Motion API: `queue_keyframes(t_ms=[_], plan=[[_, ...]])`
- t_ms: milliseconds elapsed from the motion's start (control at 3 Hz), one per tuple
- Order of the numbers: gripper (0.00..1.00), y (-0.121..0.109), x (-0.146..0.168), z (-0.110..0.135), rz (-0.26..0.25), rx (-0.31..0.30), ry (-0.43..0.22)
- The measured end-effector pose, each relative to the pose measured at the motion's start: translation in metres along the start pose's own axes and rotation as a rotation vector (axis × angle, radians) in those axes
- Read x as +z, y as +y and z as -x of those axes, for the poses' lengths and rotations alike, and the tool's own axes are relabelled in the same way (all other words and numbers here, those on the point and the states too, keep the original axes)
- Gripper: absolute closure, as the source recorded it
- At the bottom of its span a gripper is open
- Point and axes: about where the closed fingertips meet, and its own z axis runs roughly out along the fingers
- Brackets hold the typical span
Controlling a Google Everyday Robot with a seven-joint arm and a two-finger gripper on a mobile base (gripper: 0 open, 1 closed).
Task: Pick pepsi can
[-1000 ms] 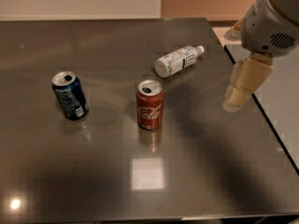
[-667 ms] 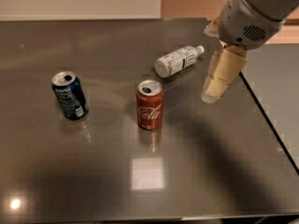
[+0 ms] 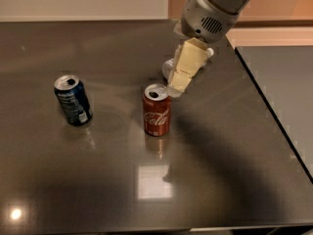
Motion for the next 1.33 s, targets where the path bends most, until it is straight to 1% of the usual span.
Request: queue_keyframes(t_ms=[667,1333], plan=[[0.00,0.009,0.037,0.058,0.054,-0.027,-0.054],[0.00,0.024,0.071,0.101,0.081,-0.055,-0.118]])
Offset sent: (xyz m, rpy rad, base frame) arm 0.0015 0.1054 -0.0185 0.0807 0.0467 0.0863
